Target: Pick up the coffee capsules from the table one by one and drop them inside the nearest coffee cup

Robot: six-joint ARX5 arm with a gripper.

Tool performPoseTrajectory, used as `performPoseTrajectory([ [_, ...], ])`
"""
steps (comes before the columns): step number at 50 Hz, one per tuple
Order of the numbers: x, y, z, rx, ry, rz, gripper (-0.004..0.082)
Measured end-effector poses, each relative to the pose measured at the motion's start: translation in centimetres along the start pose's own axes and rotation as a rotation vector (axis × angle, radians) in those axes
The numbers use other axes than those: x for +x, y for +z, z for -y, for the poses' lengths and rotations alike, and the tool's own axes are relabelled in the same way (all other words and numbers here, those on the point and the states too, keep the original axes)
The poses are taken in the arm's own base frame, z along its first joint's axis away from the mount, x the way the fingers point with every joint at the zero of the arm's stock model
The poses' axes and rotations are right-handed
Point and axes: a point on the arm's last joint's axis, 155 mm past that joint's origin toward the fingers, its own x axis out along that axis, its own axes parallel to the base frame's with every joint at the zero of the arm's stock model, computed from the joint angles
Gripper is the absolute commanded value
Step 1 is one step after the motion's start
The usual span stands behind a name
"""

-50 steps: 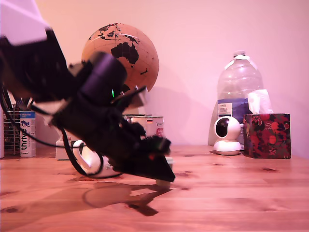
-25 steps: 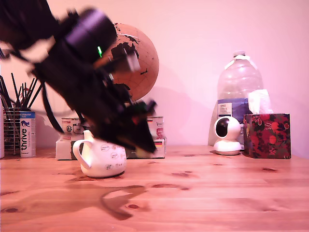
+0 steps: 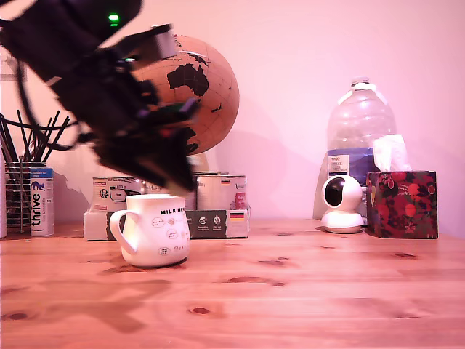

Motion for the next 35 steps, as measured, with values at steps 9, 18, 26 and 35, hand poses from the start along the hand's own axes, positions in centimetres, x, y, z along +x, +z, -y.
performPoseTrajectory([
  [9, -1.0, 0.3, -2.0, -0.036, 0.042, 0.01, 0.0232],
  [18, -1.7, 0.5, -3.9, -0.069, 0.078, 0.022, 0.0232],
  [26, -1.9, 0.4, -5.8, -0.112, 0.113, 0.022, 0.0232],
  [35, -2.6, 1.9, -7.3, -0.139, 0.127, 0.049, 0.0232],
])
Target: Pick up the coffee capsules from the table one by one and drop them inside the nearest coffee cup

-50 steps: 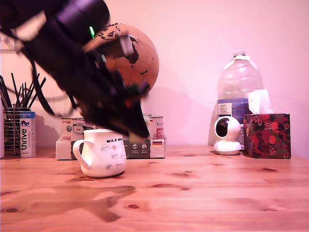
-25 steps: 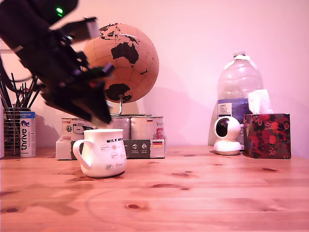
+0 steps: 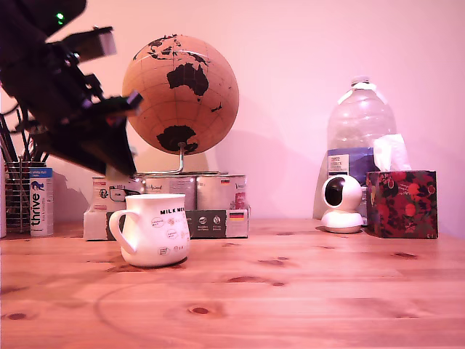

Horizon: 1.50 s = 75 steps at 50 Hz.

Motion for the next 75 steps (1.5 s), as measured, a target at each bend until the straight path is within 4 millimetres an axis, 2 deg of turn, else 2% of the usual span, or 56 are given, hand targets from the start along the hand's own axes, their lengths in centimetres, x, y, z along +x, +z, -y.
performPoseTrajectory([
  [8, -1.1, 3.4, 0.1, -0.002, -0.013, 0.05, 0.0232],
  [15, -1.1, 4.8, 0.2, 0.001, -0.022, 0.062, 0.0232],
  [29, 1.8, 3.5, -0.2, 0.005, -0.022, -0.06, 0.0232],
  [40, 3.1, 5.0, -0.3, 0.021, -0.022, -0.078, 0.0232],
  [48, 4.4, 5.3, -0.4, 0.022, -0.022, -0.119, 0.0232],
  [63, 7.4, 2.9, -0.8, 0.015, -0.02, -0.225, 0.0232],
  [75, 7.7, 2.1, -1.0, 0.013, -0.017, -0.253, 0.0233],
])
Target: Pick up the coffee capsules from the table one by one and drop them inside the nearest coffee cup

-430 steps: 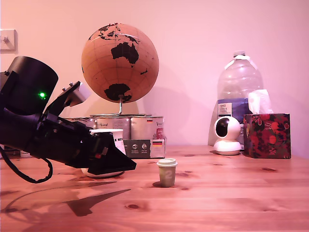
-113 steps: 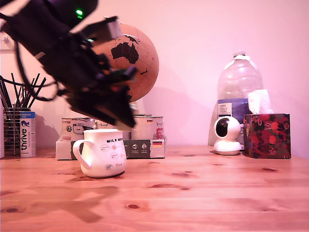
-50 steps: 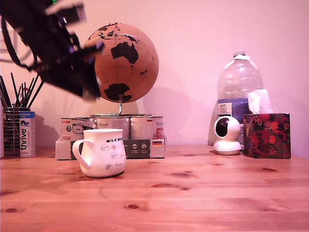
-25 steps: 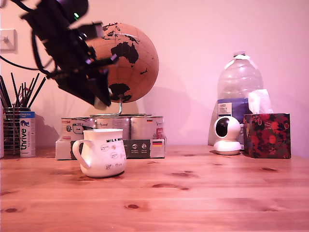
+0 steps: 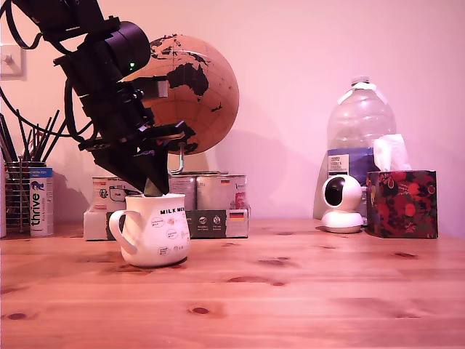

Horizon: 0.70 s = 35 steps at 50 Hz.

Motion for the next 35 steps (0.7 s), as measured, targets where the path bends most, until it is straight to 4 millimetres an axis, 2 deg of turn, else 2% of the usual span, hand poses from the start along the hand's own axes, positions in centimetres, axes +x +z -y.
performPoseTrajectory([
  [24, -0.03, 0.18, -0.04, 0.003, 0.001, 0.006, 0.025],
  [27, -0.03, 0.18, -0.04, 0.003, 0.001, 0.006, 0.0356],
  [31, -0.03, 0.19, -0.04, 0.003, 0.001, 0.006, 0.0599],
  [33, -0.03, 0.21, -0.06, 0.003, 0.001, 0.007, 0.0657],
  [35, -0.03, 0.21, -0.06, -0.001, 0.002, 0.007, 0.0671],
])
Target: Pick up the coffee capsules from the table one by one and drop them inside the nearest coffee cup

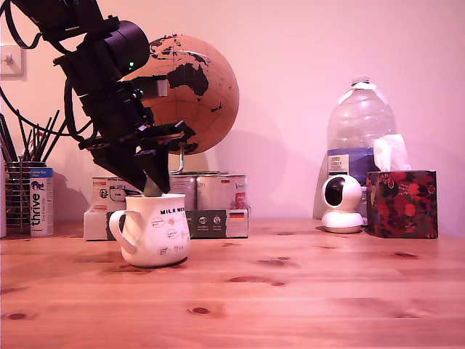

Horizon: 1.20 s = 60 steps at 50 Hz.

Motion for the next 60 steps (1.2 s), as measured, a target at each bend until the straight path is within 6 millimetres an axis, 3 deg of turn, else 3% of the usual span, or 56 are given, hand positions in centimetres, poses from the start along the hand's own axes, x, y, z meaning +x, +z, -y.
performPoseTrajectory([
  [14, 0.0, 0.0, 0.0, -0.001, -0.001, 0.0, 0.0667],
  [17, 0.0, 0.0, 0.0, -0.001, -0.001, 0.0, 0.0625],
  [21, 0.0, 0.0, 0.0, -0.001, -0.001, -0.002, 0.0492],
  [28, -0.1, -0.2, 0.0, -0.003, -0.001, -0.008, 0.011],
  [32, -0.3, -0.2, 0.1, -0.004, -0.001, -0.009, -0.0002],
  [39, -1.4, 0.5, 0.2, -0.001, -0.001, 0.019, -0.0007],
  [51, -5.3, 3.7, 1.6, 0.007, -0.015, 0.197, -0.0007],
  [60, -6.4, 0.7, 2.7, -0.008, -0.033, 0.223, -0.0007],
])
